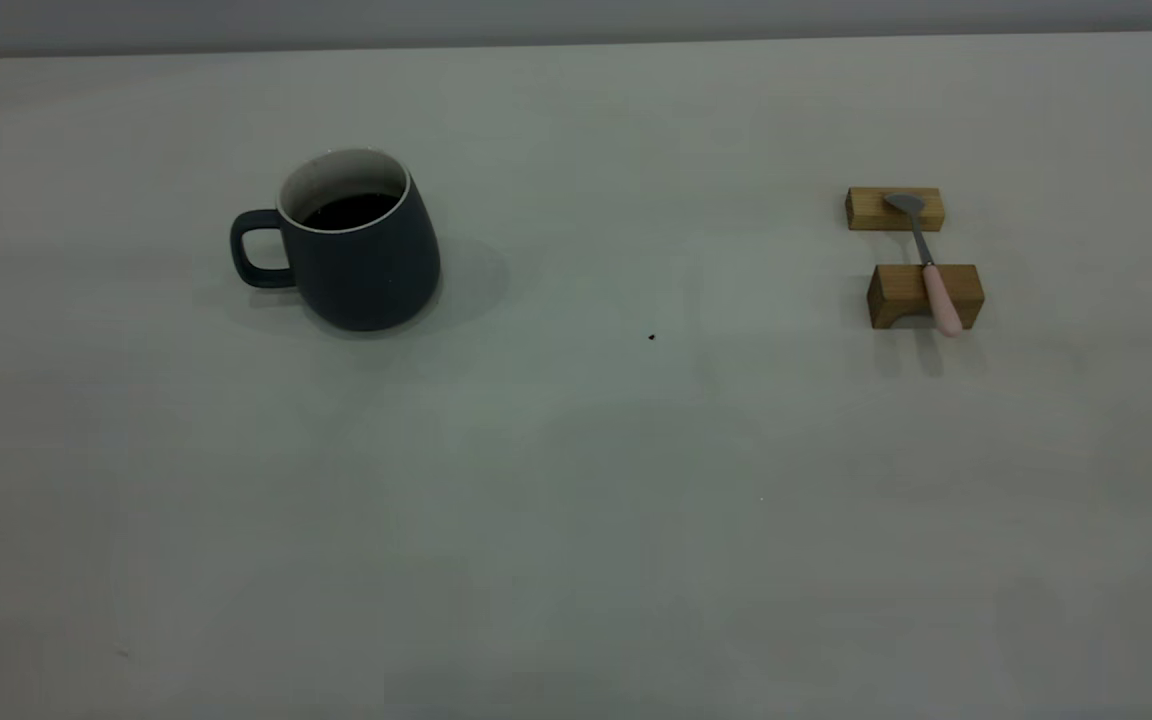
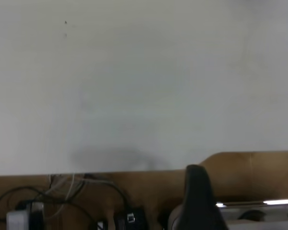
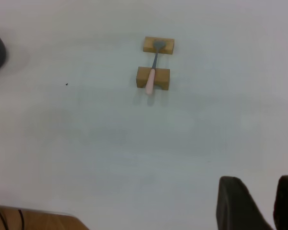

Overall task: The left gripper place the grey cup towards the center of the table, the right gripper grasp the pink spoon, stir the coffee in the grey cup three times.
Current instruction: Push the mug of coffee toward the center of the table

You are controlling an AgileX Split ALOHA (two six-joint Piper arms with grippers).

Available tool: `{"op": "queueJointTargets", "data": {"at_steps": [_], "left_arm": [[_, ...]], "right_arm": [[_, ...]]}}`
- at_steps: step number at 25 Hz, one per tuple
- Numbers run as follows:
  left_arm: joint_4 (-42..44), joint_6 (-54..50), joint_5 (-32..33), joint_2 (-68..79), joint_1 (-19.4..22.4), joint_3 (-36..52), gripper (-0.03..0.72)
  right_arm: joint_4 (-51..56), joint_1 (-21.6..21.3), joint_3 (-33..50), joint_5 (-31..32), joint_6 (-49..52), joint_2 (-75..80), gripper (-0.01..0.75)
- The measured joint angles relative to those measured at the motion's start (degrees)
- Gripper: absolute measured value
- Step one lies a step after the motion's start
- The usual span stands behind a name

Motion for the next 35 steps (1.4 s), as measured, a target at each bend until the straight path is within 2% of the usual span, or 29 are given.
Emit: {"op": "queueJointTargets", "data": {"at_steps": [9, 14, 17, 21, 28, 35], "left_arm": [[0.11, -0.04, -18.62, 30.74, 0.0, -7.24, 0.568], [0.11, 6.54, -21.36, 48.22, 0.0, -16.73, 0.568], [0.11, 16.01, -21.02, 57.24, 0.0, -22.83, 0.568], [-0.62, 35.89, -21.76, 68.33, -0.59, -30.34, 0.568], [-8.83, 68.54, -17.45, 84.89, -1.83, -42.97, 0.568], [-18.37, 84.19, -17.15, 94.86, -1.86, -50.79, 0.568]], "right_arm": [[0.0, 0.0, 0.0, 0.0, 0.0, 0.0, 0.237], [0.0, 0.0, 0.0, 0.0, 0.0, 0.0, 0.237], [0.0, 0.0, 0.0, 0.0, 0.0, 0.0, 0.237], [0.0, 0.0, 0.0, 0.0, 0.0, 0.0, 0.237], [0.0, 0.0, 0.0, 0.0, 0.0, 0.0, 0.237], [0.05, 0.0, 0.0, 0.0, 0.0, 0.0, 0.237]]}}
